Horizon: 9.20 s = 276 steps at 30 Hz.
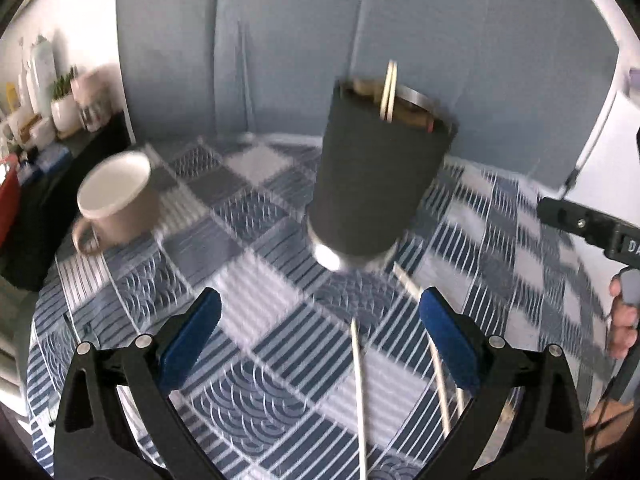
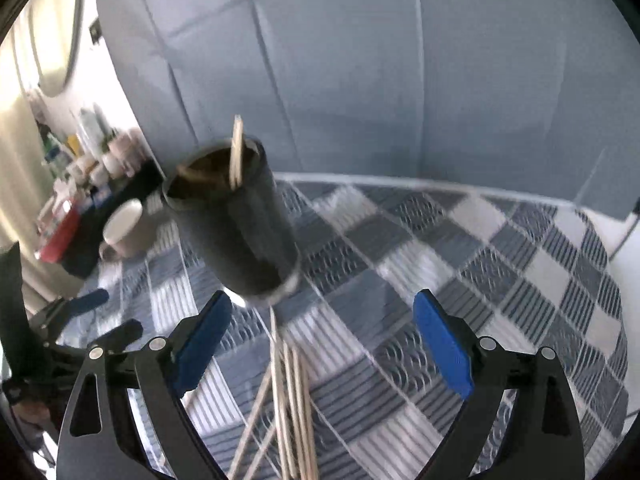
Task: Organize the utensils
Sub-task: 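Move both tools back down to the remaining sticks on the cloth, then close the right tool on one stick while the left tool grasps another, then lift both held sticks and carry them above the black holder, then lower both sticks into the holder and open both tools, then move both open tools back down to the sticks on the cloth, then close the right tool on one stick while the left tool grasps another, then lift both held sticks and carry them above the black holder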
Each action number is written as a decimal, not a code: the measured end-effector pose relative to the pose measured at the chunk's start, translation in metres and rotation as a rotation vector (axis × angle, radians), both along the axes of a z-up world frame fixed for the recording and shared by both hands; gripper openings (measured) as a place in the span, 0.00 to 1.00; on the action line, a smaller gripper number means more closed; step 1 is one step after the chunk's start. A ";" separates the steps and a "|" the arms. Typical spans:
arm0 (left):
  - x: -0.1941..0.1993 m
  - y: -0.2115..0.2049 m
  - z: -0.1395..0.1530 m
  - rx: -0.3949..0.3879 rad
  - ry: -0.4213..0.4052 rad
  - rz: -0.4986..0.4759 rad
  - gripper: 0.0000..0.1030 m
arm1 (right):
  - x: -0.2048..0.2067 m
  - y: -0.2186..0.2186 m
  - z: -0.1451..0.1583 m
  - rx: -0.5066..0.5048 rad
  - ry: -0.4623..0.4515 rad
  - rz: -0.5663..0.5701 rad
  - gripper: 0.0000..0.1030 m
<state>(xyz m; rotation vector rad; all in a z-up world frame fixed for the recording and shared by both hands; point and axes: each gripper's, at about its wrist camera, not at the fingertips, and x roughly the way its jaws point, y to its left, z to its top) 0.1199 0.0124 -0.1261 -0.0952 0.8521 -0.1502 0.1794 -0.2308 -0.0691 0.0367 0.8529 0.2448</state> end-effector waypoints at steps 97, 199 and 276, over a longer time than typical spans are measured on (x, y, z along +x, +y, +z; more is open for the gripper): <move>0.187 -0.002 0.128 -0.253 -0.091 -0.022 0.05 | 0.159 0.070 0.097 0.203 -0.086 0.179 0.05; -0.001 -0.084 -0.089 0.168 0.301 -0.182 0.96 | -0.028 0.001 -0.122 -0.215 0.330 0.151 0.74; 0.162 -0.026 0.147 -0.038 -0.061 0.005 0.04 | 0.132 0.056 0.087 0.235 -0.065 0.167 0.05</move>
